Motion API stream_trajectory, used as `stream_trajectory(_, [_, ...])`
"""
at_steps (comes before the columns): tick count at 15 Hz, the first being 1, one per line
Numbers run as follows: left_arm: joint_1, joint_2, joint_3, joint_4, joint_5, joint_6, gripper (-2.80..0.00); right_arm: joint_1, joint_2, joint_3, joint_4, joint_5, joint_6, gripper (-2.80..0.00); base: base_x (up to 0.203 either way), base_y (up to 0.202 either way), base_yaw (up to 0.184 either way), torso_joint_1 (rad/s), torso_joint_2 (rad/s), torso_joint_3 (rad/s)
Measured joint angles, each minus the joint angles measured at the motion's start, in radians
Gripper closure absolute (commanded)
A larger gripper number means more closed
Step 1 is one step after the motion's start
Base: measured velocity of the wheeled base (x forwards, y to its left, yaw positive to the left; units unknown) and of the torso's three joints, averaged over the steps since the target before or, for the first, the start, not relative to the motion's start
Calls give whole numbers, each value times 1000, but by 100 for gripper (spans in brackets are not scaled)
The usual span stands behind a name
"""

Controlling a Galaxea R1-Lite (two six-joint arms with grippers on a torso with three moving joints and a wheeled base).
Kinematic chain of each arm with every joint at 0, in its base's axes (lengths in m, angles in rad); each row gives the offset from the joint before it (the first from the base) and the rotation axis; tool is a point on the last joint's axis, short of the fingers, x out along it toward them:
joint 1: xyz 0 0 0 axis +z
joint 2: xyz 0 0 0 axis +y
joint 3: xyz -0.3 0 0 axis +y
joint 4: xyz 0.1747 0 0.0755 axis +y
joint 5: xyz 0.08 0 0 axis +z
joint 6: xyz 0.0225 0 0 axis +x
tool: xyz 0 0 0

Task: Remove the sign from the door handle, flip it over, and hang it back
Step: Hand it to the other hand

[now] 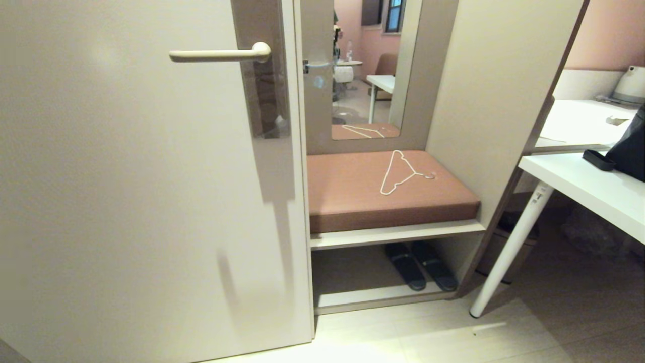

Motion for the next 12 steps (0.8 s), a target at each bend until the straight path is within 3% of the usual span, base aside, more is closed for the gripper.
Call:
stream_trajectory(3, [0, 0, 0, -1, -8, 24, 0, 0, 219, -227, -18, 104, -8, 0, 0, 0, 0, 0, 0, 0])
stream_trajectory(6, [0, 0, 0, 0, -7, 25, 0, 0, 397, -398, -21, 278, -28, 0, 0, 0, 0, 0, 0, 0])
stream_trajectory(10, [0, 0, 0, -1, -12, 33, 0, 0, 553, -495, -21, 559, -81, 0, 0, 0, 0, 0, 0, 0])
stream_trajectory(12, [0, 0, -1, 0, -22, 57, 0, 14, 598, -506, -22, 661, -86, 0, 0, 0, 0, 0, 0, 0])
